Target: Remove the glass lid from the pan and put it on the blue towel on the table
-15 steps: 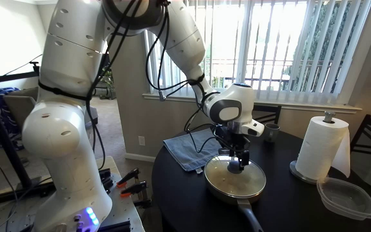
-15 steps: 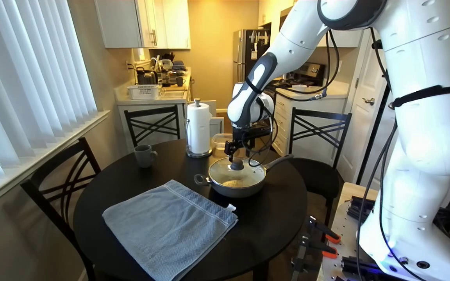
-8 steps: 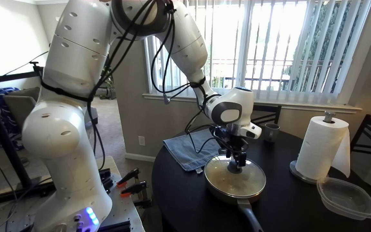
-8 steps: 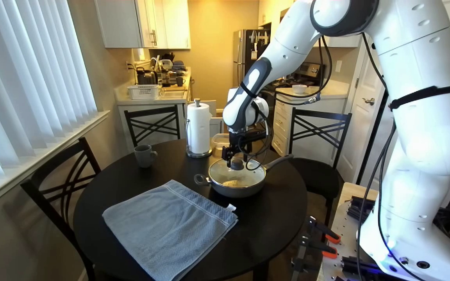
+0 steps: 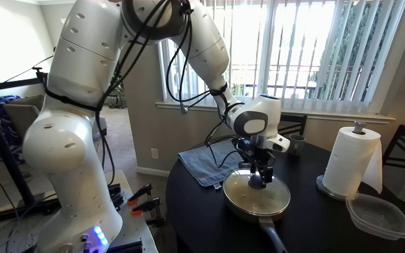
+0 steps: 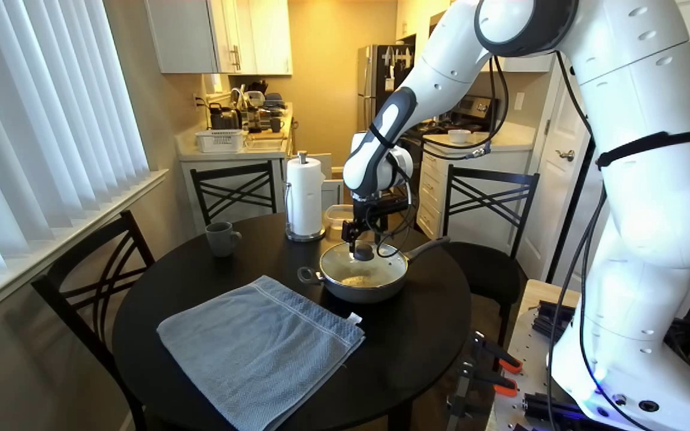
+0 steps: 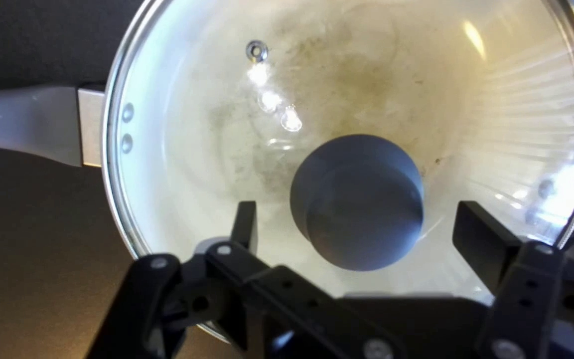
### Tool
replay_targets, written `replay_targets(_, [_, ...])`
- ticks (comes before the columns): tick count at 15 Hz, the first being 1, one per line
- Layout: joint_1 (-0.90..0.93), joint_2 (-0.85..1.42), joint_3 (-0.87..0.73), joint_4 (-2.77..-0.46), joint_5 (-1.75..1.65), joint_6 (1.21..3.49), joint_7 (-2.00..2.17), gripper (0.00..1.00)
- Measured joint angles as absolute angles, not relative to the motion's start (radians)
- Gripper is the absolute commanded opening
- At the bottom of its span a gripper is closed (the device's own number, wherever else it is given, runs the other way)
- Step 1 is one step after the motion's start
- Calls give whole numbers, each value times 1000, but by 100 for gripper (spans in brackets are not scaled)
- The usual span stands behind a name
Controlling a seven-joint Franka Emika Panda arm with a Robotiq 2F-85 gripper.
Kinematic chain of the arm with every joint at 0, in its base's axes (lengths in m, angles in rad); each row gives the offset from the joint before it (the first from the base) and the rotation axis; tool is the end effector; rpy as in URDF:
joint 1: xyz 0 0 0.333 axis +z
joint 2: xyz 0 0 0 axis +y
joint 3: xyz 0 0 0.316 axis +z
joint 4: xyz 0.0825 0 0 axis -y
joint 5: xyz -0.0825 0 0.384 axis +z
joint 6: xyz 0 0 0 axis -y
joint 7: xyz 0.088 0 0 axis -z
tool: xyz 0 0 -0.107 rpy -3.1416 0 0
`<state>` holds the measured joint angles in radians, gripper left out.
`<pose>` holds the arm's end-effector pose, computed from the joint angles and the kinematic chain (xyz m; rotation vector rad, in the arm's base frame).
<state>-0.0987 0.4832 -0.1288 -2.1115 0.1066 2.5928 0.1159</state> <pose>0.5629 -0.1329 0.1845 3.0686 -0.6534 0.0063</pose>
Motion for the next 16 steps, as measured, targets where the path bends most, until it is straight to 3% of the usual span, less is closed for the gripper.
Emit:
replay_targets(2, [-108, 484, -129, -2111, 108, 2586, 116, 69])
replay_targets(5, [-117, 485, -123, -2109, 111, 2572, 116, 47])
replay_targets(8, [-117, 485, -115, -2097, 114, 2551, 116, 32])
replay_targets(16, [-112, 482, -114, -2093, 112, 2539, 116, 32])
